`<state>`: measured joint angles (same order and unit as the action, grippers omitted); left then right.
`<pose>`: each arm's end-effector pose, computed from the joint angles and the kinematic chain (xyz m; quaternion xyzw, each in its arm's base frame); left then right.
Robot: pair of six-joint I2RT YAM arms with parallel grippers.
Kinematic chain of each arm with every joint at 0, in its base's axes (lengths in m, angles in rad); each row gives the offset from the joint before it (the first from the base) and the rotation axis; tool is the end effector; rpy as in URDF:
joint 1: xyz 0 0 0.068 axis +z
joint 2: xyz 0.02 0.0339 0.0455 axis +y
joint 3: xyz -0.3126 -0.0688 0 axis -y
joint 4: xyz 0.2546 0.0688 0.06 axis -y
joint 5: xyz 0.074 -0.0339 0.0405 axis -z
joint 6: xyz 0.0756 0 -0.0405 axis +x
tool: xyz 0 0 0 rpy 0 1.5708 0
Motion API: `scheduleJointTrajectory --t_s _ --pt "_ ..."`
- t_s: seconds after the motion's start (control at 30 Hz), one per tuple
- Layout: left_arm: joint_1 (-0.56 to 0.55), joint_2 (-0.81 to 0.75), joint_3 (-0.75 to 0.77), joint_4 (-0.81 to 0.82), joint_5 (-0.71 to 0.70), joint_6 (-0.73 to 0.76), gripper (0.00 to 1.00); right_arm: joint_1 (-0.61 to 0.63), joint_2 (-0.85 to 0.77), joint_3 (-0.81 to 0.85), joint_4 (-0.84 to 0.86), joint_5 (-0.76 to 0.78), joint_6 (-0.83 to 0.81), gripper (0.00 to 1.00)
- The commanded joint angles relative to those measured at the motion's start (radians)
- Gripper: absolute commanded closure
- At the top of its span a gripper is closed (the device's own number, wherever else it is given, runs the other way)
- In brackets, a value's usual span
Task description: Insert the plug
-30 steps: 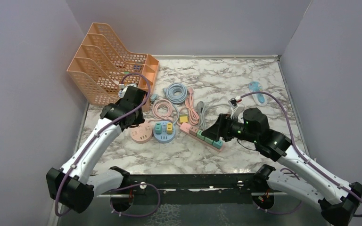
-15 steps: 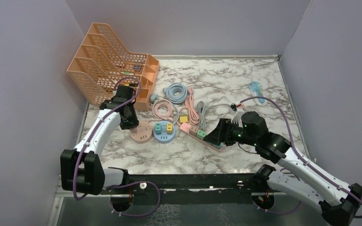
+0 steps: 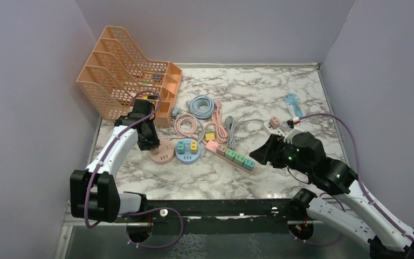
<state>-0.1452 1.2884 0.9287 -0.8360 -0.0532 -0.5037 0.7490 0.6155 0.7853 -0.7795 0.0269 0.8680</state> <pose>0.2451 -0.0318 0.2412 -0.1800 0.9655 -0.0347 0.1850 0.0953 0.0858 0.3105 0.0589 0.8847 0.3261 0.3278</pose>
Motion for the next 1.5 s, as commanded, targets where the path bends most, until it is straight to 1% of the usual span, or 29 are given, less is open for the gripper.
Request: scheduleJointTrajectory --t_s 0.0,0.2,0.47,0.67,0.83,0.93,1.2,1.47 --pt "0.008 0.015 -0.007 -0.012 -0.073 -0.029 1.0 0.004 -0.031 0.017 -0.077 0.096 0.031 0.36" --pt "0.008 0.03 -0.026 -0.017 -0.099 -0.038 1.0 0.004 -0.033 0.004 -0.084 0.095 0.042 0.36" --pt "0.009 0.043 -0.04 -0.017 -0.055 -0.063 1.0 0.004 -0.023 0.012 -0.092 0.112 0.037 0.36" --pt "0.009 0.028 0.009 -0.054 -0.03 -0.076 1.0 0.004 -0.027 0.007 -0.098 0.113 0.042 0.36" --pt "0.009 -0.02 0.052 -0.084 -0.075 -0.087 1.0 0.004 -0.033 -0.002 -0.095 0.111 0.047 0.36" --pt "0.009 -0.031 0.055 -0.093 -0.064 -0.09 1.0 0.004 -0.031 -0.005 -0.093 0.108 0.048 0.36" --pt "0.009 0.022 0.026 -0.086 -0.033 -0.091 1.0 0.004 -0.03 -0.01 -0.093 0.105 0.052 0.37" --pt "0.008 0.064 0.002 -0.029 -0.035 -0.092 1.0 0.004 -0.031 -0.011 -0.093 0.106 0.054 0.37"
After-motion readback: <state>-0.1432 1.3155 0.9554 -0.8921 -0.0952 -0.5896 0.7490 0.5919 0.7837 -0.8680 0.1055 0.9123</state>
